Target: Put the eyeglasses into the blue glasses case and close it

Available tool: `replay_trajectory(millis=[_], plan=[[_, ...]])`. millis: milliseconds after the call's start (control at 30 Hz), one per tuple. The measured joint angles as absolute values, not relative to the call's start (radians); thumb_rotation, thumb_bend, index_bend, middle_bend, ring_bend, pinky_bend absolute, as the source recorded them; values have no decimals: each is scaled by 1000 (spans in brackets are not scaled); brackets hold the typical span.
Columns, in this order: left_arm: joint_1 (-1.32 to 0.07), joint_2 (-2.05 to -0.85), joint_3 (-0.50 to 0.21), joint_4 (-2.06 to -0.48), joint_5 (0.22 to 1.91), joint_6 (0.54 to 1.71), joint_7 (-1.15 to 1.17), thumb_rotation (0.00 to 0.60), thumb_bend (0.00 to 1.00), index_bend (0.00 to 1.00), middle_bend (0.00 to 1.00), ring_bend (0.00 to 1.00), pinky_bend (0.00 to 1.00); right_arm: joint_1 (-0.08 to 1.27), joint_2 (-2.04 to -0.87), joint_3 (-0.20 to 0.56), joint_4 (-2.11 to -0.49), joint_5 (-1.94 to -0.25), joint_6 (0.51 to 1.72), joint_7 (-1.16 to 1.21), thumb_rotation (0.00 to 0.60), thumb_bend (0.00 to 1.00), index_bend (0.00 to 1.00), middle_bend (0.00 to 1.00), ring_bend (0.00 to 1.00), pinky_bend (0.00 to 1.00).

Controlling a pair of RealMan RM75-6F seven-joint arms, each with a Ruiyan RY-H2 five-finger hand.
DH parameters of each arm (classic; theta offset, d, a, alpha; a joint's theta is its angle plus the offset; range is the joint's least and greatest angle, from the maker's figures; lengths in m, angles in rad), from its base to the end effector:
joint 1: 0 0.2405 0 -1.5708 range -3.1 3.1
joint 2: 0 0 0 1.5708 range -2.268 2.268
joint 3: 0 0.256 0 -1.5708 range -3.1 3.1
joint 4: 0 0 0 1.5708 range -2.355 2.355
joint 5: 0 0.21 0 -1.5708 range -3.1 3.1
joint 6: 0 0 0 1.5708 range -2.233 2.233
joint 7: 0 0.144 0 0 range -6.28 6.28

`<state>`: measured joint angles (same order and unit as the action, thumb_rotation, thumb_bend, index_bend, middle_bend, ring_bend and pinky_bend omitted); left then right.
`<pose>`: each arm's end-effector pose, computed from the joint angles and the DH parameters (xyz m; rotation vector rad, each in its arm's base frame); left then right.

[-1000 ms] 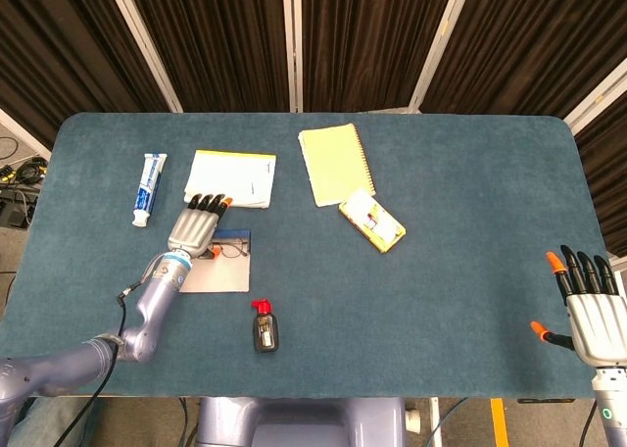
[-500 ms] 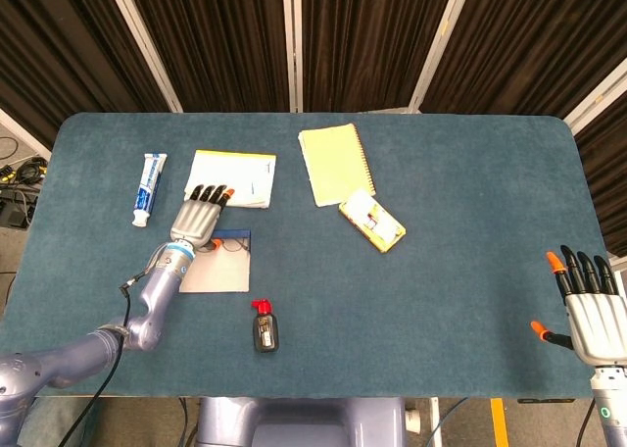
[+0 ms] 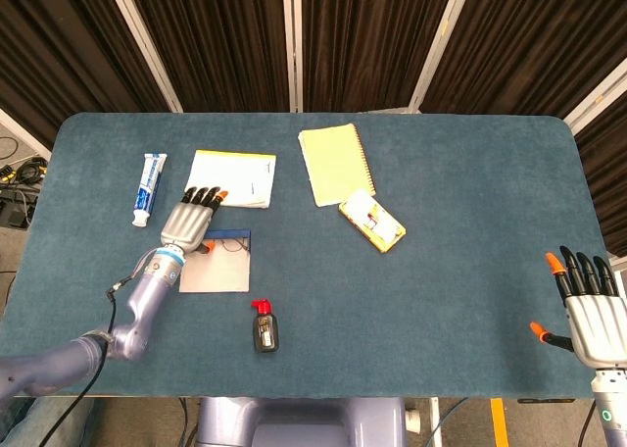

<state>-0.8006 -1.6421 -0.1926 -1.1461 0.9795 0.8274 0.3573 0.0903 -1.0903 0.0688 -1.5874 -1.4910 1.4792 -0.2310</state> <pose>-0.1944 0.3948 -0.0242 -1.7857 -0.9362 -0.7066 -0.3167 -0.1873 0.1735 1.4497 -0.6762 0.7006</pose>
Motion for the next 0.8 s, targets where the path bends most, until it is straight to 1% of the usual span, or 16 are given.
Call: replay_trajectory(millis=[133, 267, 500, 600, 800], plan=[[-770, -1599, -175, -1231, 1010, 854, 334, 600, 272, 0, 0, 0, 0, 89, -1088, 68, -1589, -1495, 1483, -224, 600, 0, 0, 0, 0, 0], [-726, -1545, -140, -1329, 1073, 896, 298, 600, 281, 0, 0, 0, 0, 89, -1087, 67, -1587, -1496, 1481, -216, 600, 0, 0, 0, 0, 0], [-634, -1485, -48, -1445, 1213, 1012, 263, 600, 295, 0, 0, 0, 0, 90, -1082, 64, -1588, -1503, 1479, -198, 600, 0, 0, 0, 0, 0], [-609, -1484, -26, -1451, 1248, 1039, 261, 600, 297, 0, 0, 0, 0, 89, -1078, 62, -1589, -1507, 1479, -190, 600, 0, 0, 0, 0, 0], [-596, -1521, -19, -1416, 1266, 1047, 256, 600, 299, 0, 0, 0, 0, 89, -1073, 62, -1588, -1507, 1478, -175, 600, 0, 0, 0, 0, 0]])
